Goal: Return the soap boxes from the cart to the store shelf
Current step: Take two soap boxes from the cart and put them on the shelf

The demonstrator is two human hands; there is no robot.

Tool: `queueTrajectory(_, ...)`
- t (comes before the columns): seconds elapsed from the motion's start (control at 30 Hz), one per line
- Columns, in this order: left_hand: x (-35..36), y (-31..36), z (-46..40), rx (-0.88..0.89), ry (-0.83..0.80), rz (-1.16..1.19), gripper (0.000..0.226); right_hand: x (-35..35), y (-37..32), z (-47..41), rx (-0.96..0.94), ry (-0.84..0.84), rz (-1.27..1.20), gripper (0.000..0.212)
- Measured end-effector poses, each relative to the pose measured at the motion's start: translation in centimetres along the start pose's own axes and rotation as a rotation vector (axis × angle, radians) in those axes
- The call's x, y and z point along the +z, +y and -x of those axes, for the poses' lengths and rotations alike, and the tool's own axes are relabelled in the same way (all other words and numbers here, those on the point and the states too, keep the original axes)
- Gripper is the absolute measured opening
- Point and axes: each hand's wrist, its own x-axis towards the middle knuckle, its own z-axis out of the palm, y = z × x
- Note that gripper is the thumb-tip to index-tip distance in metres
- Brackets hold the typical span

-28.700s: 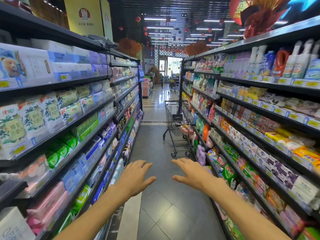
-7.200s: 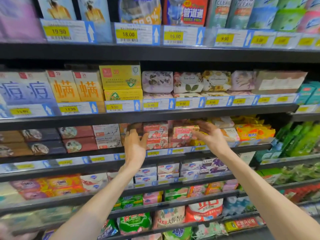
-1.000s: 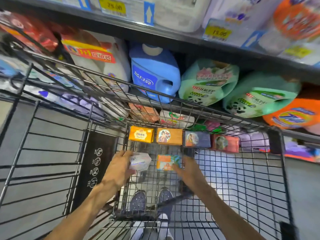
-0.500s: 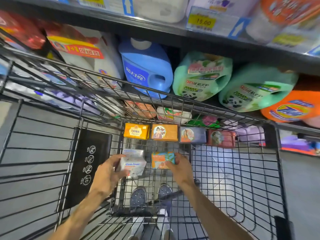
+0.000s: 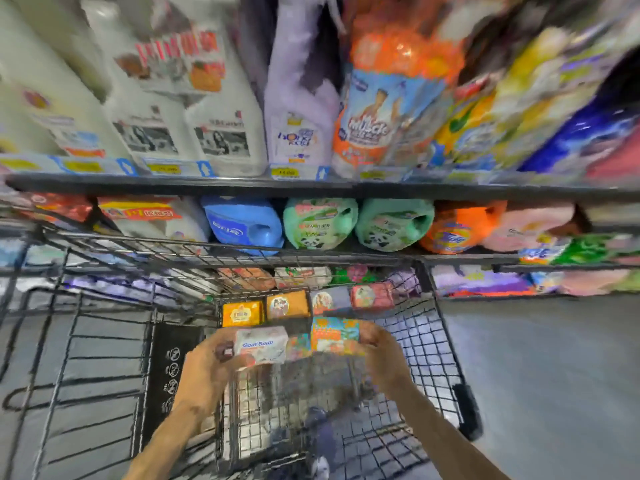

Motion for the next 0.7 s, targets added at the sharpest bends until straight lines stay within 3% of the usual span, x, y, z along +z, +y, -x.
queueTrajectory(0.07,0.7,3.7,1.2,0.036,-0.025,0.068,0.051,-3.0,-2.5,3.4,-0.047,-0.006,-0.125,0.02)
queueTrajectory(0.17,2.3,9.9,3.8,0.184,-0.134,-0.002,0.057,-8.0,-5.4,8.5,-0.136,0.054,-0.302,0.033)
queueTrajectory(0.3,5.6,17.8,6.6,0.399,-0.182,-0.161,0.053,-14.5,-7.7,15.4,-0.198,0.202,-0.345,0.036)
queueTrajectory(0.57,16.3,30.5,12.5,0.7,-0.466,-0.351,0.049,-27.2,-7.5,26.3,-0.267,0.53,-0.405,0.037)
queueTrajectory(0.7,22.6,34.6,16.3,0.797,-0.557,-0.317,0.048,-32.9,-6.1,31.2,-0.304,0.656,-0.45,0.037)
